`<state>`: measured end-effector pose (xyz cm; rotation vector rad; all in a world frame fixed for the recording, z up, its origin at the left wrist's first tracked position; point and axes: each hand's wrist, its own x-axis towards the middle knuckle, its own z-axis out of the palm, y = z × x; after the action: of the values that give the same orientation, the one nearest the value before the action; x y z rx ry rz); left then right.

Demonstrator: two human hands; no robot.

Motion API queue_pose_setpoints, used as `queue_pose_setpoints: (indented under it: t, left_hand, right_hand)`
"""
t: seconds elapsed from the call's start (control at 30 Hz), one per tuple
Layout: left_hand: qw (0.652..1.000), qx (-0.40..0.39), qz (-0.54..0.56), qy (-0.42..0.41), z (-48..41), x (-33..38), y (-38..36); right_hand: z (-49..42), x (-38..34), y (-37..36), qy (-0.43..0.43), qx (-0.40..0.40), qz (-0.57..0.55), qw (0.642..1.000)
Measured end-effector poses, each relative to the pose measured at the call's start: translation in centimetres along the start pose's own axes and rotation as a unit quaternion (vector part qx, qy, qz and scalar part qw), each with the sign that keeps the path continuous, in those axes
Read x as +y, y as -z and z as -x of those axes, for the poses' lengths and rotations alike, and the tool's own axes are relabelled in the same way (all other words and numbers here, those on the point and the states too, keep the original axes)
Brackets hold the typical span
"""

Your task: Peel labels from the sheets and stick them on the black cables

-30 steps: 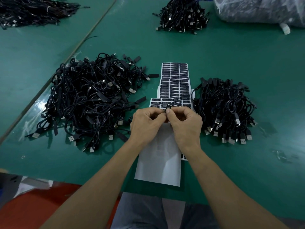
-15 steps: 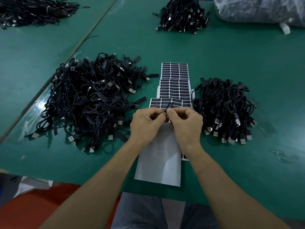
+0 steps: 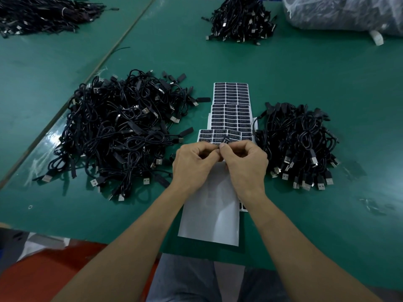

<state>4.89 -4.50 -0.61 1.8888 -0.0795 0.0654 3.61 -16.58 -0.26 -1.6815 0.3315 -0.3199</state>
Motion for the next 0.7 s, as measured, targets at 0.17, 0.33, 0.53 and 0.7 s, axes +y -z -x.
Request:
queue_pose_setpoints:
  t: [0.17, 0.33, 0.53, 0.7]
  left_hand:
    - [1.000, -0.003, -0.004, 0.000, 0.0, 0.1, 0.1]
    - [1.000, -0.004, -0.003, -0.001, 0.1, 0.2, 0.1]
    - [1.000, -0.005, -0.020, -0.004, 0.2, 0.2, 0.2]
    - [0.999, -0.003, -0.044, 0.011, 0.2, 0.3, 0.1]
  right_hand:
    - [0.1, 0.0, -0.1, -0.003, 0.025, 0.002, 1.000]
    - [-0.3, 0.2, 0.0, -0.013, 0.002, -0.034, 0.999]
    - [-0.9, 0.5, 0.1, 0.001, -0.062, -0.053, 0.997]
    - [-1.0, 0.4, 0.2, -0.014, -0.065, -0.081, 0.994]
